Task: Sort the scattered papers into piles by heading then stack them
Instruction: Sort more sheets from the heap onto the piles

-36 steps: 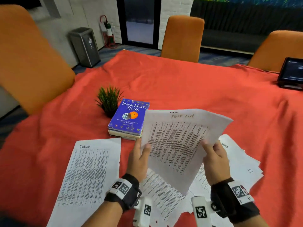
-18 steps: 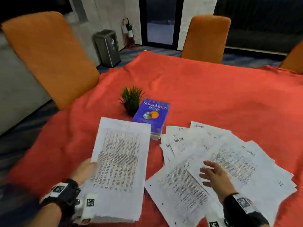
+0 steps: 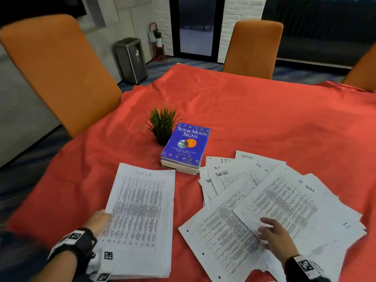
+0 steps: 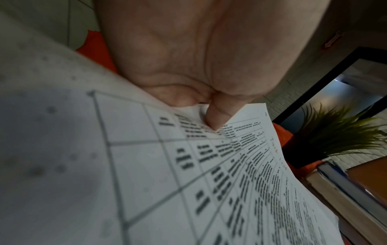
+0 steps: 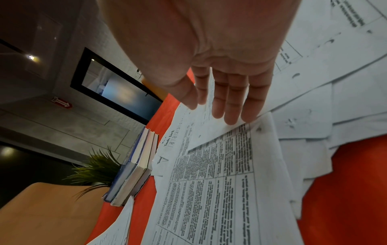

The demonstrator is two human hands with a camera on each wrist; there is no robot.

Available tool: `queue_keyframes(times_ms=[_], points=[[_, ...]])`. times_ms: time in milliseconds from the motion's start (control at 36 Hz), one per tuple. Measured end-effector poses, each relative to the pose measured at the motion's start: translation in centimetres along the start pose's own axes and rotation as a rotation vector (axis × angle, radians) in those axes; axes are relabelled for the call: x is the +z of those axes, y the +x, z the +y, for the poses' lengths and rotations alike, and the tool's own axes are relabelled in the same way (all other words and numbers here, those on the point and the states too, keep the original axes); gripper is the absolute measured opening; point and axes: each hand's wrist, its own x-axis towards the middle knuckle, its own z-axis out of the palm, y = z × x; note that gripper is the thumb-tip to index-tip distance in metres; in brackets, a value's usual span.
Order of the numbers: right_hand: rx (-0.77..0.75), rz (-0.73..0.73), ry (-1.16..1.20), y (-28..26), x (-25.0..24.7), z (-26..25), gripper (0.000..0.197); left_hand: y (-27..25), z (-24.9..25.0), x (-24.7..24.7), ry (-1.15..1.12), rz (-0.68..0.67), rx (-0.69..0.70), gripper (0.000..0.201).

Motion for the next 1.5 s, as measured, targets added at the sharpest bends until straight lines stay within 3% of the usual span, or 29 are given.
queue_keyframes(times_ms=[361, 472, 528, 583, 750, 861, 1056, 1167, 1250, 1500], points=[[-0.044, 0.034, -0.081, 0.6, -0.7, 1.4, 0.024, 0.8, -0.2, 0.5, 0.046, 0.041, -0.098, 0.020], [-0.051, 0.078, -0.135, 0.9, -1.5, 2.1, 0.022, -1.0, 1.7, 1.4, 0.217, 0.345, -0.063, 0.030], [-0.031, 0.119, -0.146, 1.1, -2.1, 2.6, 0.020, -1.9, 3.6, 2.4, 0.244, 0.425, 0.044, 0.027], [0.018, 0.156, -0.161, 1.6, -2.6, 3.6, 0.020, -2.5, 5.7, 4.0, 0.171, 0.354, 0.156, 0.020], [0.185, 0.253, -0.201, 3.2, -3.9, 6.5, 0.040, -4.9, 12.1, 12.0, 0.180, -0.005, 0.291, 0.007], [0.244, 0.288, -0.172, 3.0, -4.5, 6.9, 0.060, -5.5, 14.5, 17.0, 0.262, -0.135, 0.254, 0.012], [0.284, 0.328, -0.081, 3.1, -5.6, 7.5, 0.068, -6.6, 16.2, 20.5, 0.409, -0.312, 0.193, 0.032], [0.281, 0.322, -0.056, 3.1, -5.7, 8.0, 0.063, -7.3, 16.8, 21.1, 0.387, -0.411, 0.302, 0.018], [0.278, 0.308, -0.037, 3.1, -5.9, 8.4, 0.056, -8.1, 17.7, 21.7, 0.381, -0.473, 0.364, 0.020], [0.242, 0.234, -0.011, 2.8, -6.6, 8.0, 0.057, -9.2, 19.3, 24.3, 0.376, -0.484, 0.401, 0.018]])
